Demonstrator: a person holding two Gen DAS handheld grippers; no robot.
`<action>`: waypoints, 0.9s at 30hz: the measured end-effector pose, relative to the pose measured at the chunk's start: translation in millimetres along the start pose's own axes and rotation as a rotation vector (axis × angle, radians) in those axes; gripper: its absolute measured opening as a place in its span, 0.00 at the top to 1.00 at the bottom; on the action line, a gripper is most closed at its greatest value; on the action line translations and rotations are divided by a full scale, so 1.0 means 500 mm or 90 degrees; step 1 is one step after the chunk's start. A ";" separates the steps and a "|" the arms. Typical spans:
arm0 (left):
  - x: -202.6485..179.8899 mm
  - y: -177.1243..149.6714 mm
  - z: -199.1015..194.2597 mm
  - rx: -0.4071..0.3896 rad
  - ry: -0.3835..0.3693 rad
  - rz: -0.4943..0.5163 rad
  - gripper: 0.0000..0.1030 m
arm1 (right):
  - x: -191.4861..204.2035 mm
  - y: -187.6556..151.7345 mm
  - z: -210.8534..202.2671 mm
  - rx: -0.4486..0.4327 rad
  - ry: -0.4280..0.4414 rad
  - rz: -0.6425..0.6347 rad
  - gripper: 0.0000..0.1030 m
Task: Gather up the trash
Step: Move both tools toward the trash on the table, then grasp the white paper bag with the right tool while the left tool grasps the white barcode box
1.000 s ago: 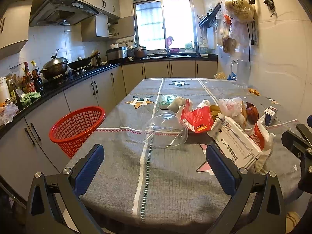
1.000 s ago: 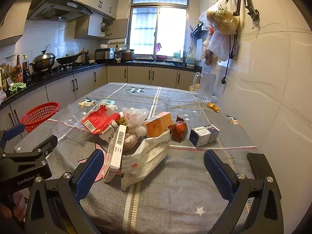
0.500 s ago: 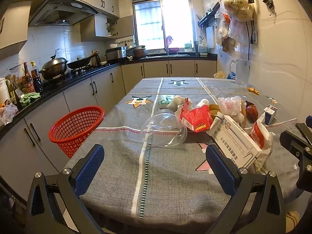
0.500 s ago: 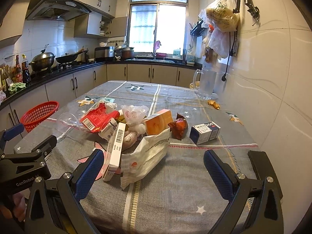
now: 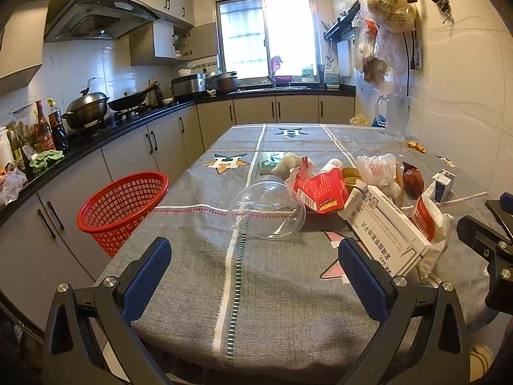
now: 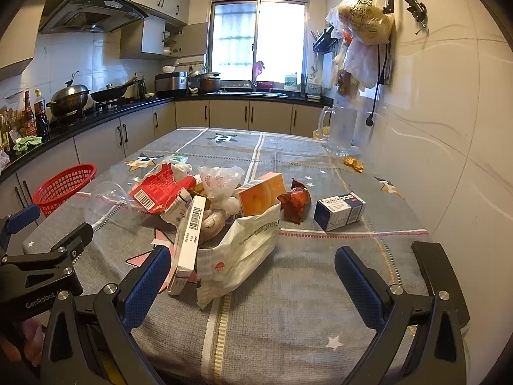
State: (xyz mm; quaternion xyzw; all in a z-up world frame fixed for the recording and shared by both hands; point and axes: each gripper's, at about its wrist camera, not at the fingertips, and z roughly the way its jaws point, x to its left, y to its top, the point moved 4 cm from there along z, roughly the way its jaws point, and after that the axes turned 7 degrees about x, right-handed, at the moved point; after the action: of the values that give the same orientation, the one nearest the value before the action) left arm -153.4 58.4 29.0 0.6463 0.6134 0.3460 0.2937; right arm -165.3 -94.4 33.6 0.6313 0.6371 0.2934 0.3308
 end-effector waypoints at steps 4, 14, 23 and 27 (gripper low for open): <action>0.002 -0.001 0.001 0.003 -0.001 -0.002 0.00 | 0.000 -0.001 0.002 0.003 0.001 0.001 0.00; -0.001 -0.004 0.014 0.022 -0.009 0.002 0.00 | -0.005 -0.002 0.016 0.016 0.005 0.009 0.00; -0.006 -0.009 0.023 0.047 -0.034 0.005 0.00 | -0.026 -0.006 0.031 0.034 0.019 0.033 0.00; -0.008 -0.014 0.024 0.048 -0.045 0.003 0.00 | -0.060 -0.002 0.041 0.044 0.034 0.066 0.01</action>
State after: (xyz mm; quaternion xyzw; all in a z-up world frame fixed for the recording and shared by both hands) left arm -147.7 55.2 16.1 0.6702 0.6137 0.3001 0.2900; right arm -150.0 -125.1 22.1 0.6664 0.6218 0.3051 0.2760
